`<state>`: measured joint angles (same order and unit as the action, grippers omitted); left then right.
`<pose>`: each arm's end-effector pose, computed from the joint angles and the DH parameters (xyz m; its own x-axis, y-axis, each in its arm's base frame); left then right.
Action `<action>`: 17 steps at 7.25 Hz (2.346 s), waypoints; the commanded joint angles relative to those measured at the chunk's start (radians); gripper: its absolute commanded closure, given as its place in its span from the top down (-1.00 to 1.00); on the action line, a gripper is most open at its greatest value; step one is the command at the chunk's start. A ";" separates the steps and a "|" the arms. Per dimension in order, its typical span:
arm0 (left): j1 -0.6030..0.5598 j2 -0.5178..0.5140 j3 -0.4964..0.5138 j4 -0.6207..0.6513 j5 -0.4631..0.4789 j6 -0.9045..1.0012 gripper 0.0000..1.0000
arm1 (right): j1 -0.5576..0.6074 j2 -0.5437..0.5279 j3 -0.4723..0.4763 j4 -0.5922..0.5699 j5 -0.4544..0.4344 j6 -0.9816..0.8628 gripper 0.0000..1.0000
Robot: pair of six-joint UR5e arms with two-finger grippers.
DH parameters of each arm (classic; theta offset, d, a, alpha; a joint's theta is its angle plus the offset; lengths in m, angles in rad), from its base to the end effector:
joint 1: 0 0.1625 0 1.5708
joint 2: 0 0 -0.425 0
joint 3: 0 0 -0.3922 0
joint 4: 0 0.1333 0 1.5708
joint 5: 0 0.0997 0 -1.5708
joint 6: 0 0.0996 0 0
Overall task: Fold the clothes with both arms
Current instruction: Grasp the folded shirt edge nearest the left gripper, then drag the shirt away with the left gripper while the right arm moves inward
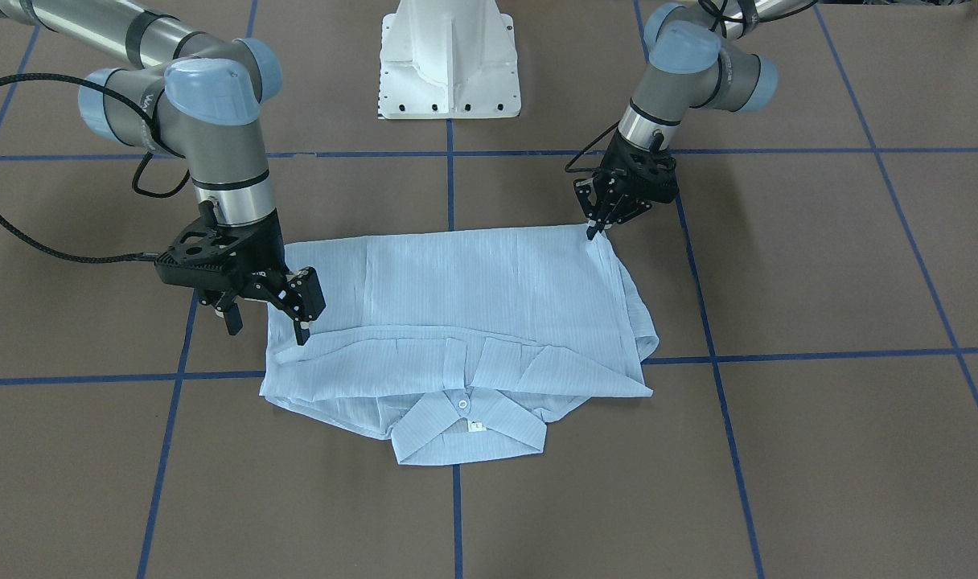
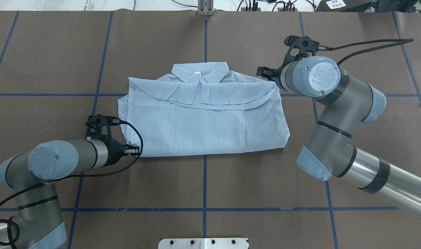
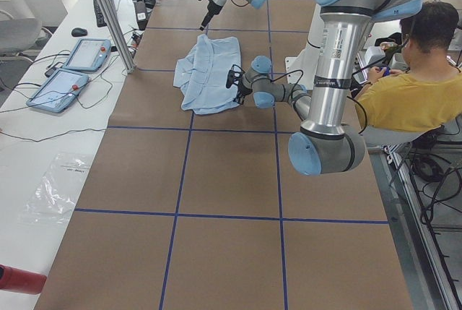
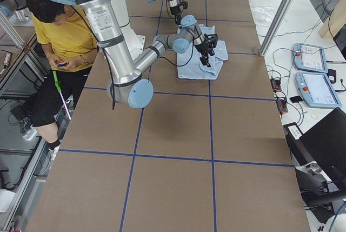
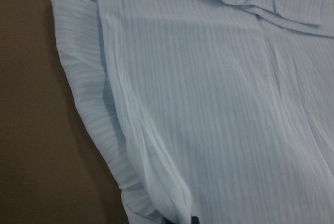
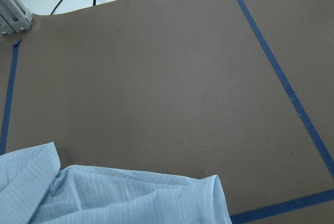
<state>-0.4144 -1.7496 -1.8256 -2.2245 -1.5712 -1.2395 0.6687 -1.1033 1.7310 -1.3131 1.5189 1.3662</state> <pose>0.4645 -0.3499 0.3740 0.5332 0.1208 -0.8373 0.2420 0.9266 0.2878 -0.4234 -0.5111 0.2973 0.6185 0.2301 0.7513 -0.5362 0.8226 0.1894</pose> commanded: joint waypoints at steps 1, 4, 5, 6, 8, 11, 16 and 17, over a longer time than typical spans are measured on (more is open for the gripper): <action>-0.071 0.063 -0.012 0.002 0.005 0.123 -1.00 | -0.003 -0.001 -0.001 0.000 -0.003 0.007 1.00; -0.296 0.104 0.047 -0.007 0.003 0.396 -1.00 | -0.026 0.013 0.001 0.002 -0.005 0.010 1.00; -0.372 0.072 0.115 -0.009 0.003 0.460 -1.00 | -0.028 0.014 0.001 0.002 -0.005 0.008 1.00; -0.438 -0.059 0.246 -0.004 0.006 0.500 -1.00 | -0.031 0.016 0.001 0.002 -0.005 0.010 1.00; -0.524 -0.337 0.583 -0.012 0.040 0.577 -1.00 | -0.044 0.046 -0.002 0.002 -0.005 0.022 1.00; -0.550 -0.459 0.763 -0.101 0.080 0.584 -0.23 | -0.064 0.101 -0.011 -0.001 -0.006 0.042 1.00; -0.670 -0.400 0.661 -0.176 -0.202 0.789 1.00 | -0.096 0.512 -0.497 -0.015 -0.008 0.405 0.88; -0.670 -0.398 0.658 -0.176 -0.202 0.787 1.00 | -0.118 0.540 -0.533 -0.015 -0.008 0.460 0.80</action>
<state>-1.0814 -2.1563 -1.1517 -2.3996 -1.7661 -0.4543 0.5751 -0.6233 1.2775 -1.3290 1.5110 1.7385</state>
